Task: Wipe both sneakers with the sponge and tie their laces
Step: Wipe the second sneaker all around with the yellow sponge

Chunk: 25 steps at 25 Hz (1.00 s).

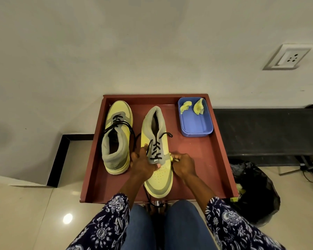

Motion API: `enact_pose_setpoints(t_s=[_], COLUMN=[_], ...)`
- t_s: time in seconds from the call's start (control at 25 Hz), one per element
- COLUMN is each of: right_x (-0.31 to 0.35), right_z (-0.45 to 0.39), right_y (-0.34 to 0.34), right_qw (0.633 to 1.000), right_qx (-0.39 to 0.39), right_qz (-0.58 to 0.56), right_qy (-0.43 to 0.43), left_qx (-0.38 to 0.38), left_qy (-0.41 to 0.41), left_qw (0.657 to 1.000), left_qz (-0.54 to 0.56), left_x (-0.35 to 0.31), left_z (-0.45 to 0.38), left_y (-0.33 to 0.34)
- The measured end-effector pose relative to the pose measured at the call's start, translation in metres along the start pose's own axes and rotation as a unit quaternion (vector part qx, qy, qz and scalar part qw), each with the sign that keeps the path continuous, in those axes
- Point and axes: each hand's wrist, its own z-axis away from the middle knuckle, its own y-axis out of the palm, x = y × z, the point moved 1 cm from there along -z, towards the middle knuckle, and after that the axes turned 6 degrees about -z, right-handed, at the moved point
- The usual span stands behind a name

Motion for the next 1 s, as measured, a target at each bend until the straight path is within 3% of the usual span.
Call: enact_pose_setpoints(t_s=[0.6, 1.0], right_x=[-0.024, -0.011], right_z=[0.038, 0.059], right_y=[0.01, 0.01], right_qw=[0.998, 0.995], right_qx=[-0.029, -0.013], right_qz=[-0.028, 0.02], right_qy=[0.058, 0.098], left_qx=[-0.027, -0.018], left_qy=[-0.004, 0.008], left_qw=[1.0, 1.0], left_qz=[0.004, 0.002], left_x=[0.002, 0.001], left_z=[-0.001, 0.003], left_y=[0.004, 0.002])
